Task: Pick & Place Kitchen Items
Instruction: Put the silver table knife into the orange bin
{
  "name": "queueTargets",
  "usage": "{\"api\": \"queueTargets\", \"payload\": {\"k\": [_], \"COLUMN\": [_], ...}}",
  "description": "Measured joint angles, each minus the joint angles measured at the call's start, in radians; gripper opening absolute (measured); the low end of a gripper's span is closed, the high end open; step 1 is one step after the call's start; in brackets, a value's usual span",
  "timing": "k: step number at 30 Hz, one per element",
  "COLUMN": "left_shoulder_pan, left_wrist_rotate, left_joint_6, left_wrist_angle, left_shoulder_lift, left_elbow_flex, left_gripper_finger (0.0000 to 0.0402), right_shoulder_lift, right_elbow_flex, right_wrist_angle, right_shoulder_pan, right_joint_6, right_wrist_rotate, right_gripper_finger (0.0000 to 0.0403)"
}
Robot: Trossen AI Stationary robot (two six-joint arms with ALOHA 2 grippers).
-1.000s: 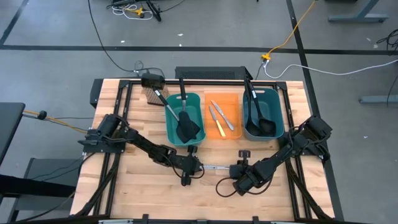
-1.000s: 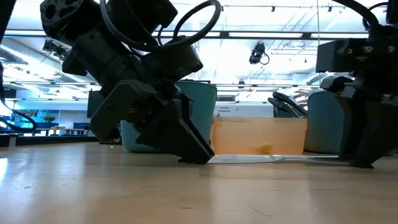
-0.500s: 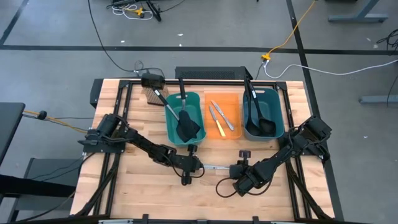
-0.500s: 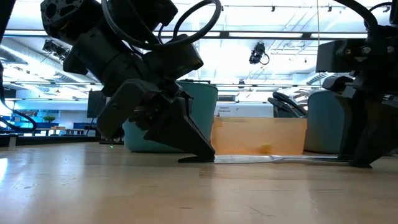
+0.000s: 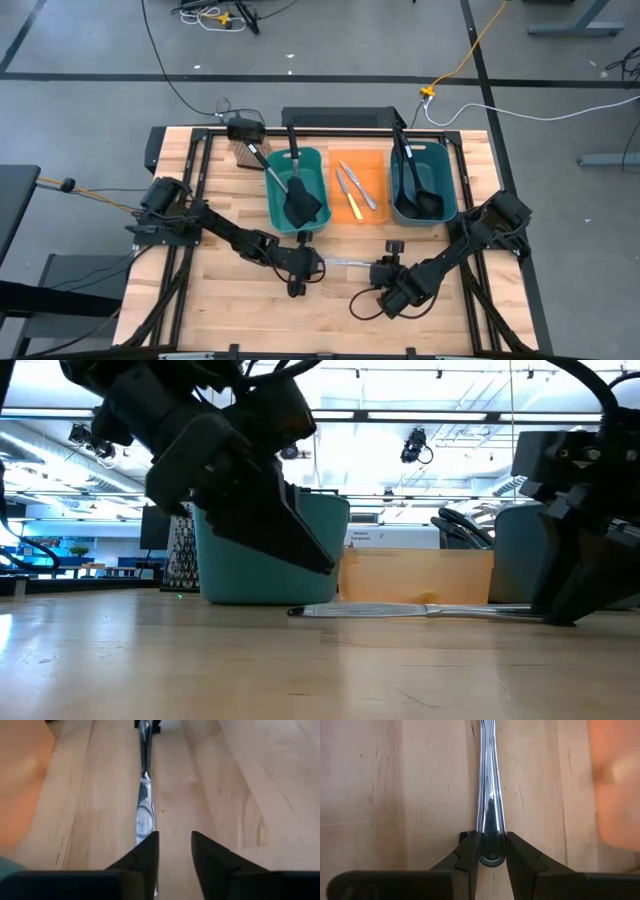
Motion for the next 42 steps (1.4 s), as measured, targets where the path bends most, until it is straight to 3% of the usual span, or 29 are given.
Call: {"api": "queueTargets", "payload": {"k": [7,14,26,42], "left_shoulder_pan": [0.018,0.054,0.075,0.063], "left_wrist_rotate": [-0.006,0.013,0.062,-0.002], "left_joint_6": [-0.028,-0.067,-0.119,-0.136], "left_wrist_angle": [-0.037,-0.048,-0.088,-0.023], "left_shoulder_lift": [0.007,0.007,0.009,0.094], "left_elbow_flex": [0.002,0.002,0.002,0.005], "left_gripper_finger": [0.0182,0.0215,0.0205,0.0195], "right_shoulder_lift": [0.031,0.036,0.040,0.044], "right_elbow_flex": [0.005,0.005,0.002,0.000], "right_wrist_angle": [-0.004,-0.008,-0.019,0.025], "right_shoulder_pan": [0.020,0.036,0.036,0.046], "right_joint_6": [-0.004,-0.015,-0.008,-0.057], "right_wrist_rotate": [0.046,0.079,0.109,0.135], "right_gripper_finger": [0.0082,0.0081,0.0081,0.0078]}}
